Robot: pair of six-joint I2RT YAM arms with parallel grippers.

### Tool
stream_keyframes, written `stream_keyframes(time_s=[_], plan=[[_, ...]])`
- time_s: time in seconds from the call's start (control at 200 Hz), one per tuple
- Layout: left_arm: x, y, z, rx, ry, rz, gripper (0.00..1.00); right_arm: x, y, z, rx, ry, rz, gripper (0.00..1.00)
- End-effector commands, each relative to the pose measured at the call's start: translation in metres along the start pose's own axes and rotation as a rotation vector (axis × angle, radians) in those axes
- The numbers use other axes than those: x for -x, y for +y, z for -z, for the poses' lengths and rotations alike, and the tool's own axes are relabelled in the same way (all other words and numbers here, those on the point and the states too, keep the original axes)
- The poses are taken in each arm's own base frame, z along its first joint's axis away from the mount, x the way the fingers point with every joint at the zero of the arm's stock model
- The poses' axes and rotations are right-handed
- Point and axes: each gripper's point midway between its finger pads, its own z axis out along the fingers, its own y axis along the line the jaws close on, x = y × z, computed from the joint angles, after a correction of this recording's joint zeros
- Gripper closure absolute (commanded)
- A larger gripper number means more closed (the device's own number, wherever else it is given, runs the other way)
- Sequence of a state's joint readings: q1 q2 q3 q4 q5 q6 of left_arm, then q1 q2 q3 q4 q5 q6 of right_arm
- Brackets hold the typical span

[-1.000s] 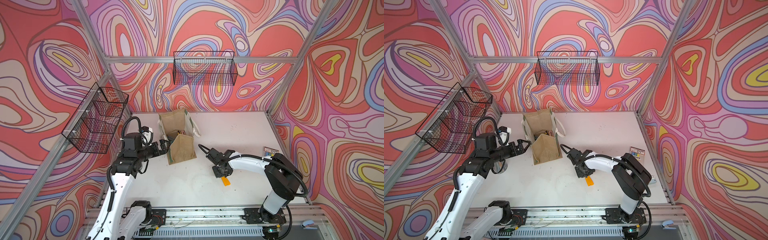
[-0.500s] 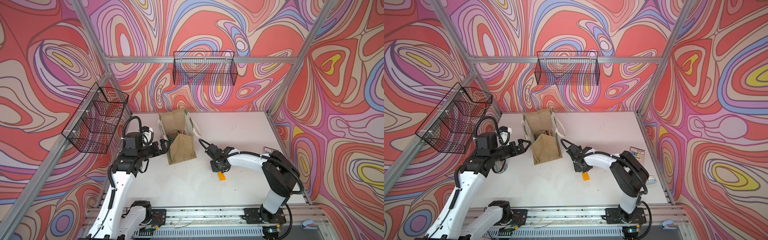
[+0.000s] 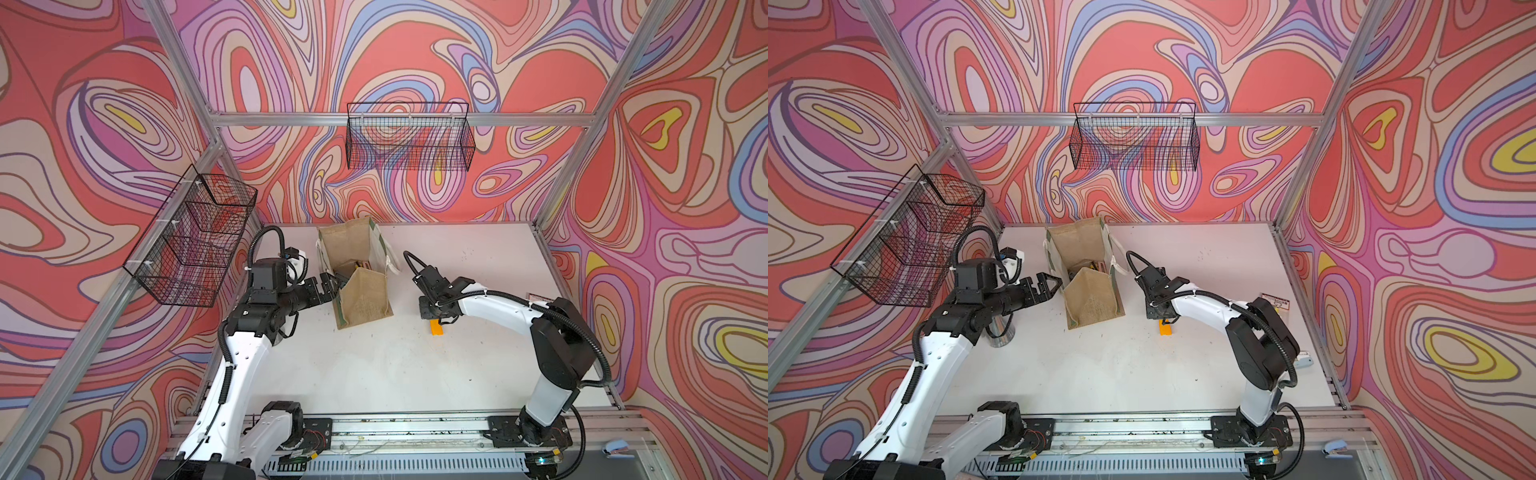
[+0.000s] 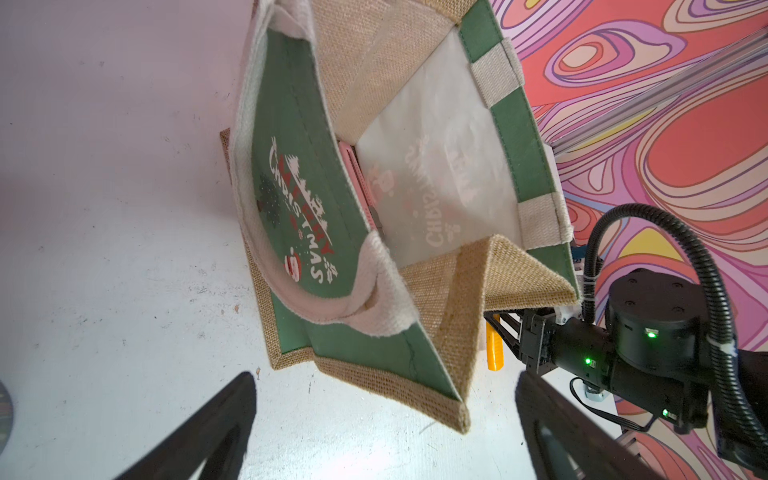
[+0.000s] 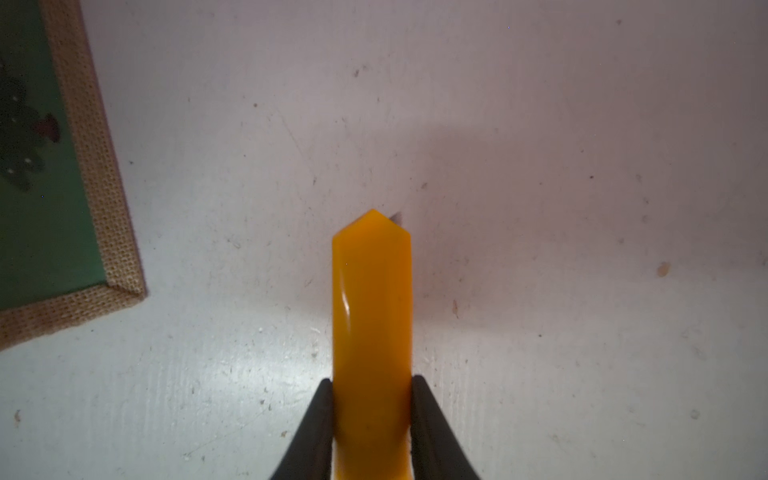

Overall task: Place the art knife into the pouch
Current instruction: Pick up the utility knife at the center of the board.

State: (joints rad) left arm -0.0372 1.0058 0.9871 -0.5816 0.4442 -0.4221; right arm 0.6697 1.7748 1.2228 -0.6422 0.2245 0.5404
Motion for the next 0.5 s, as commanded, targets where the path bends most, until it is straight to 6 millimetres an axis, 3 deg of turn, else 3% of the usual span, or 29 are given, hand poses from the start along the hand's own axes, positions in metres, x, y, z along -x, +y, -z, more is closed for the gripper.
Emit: stream_keyframes(time_s=[0.0, 0.115, 0.135, 0.295, 0.496], plan=[[0.008, 0.001, 0.001, 0.015, -0.010, -0.011, 0.00, 0.027, -0.002, 0.008, -0.020, -0.080, -0.022, 0.89], [0.008, 0.002, -0.001, 0.023, 0.000, -0.008, 0.00, 0.048, -0.008, 0.019, -0.069, -0.146, -0.020, 0.89], [0.008, 0.002, -0.001, 0.023, 0.002, -0.011, 0.00, 0.057, -0.009, 0.031, -0.061, -0.182, -0.029, 0.89], [0.009, 0.010, -0.001, 0.072, 0.010, -0.023, 0.00, 0.099, -0.009, 0.059, -0.086, -0.319, -0.022, 0.91], [0.015, 0.013, -0.003, 0.099, 0.009, -0.010, 0.00, 0.170, 0.004, 0.120, -0.049, -0.511, -0.005, 0.91]])
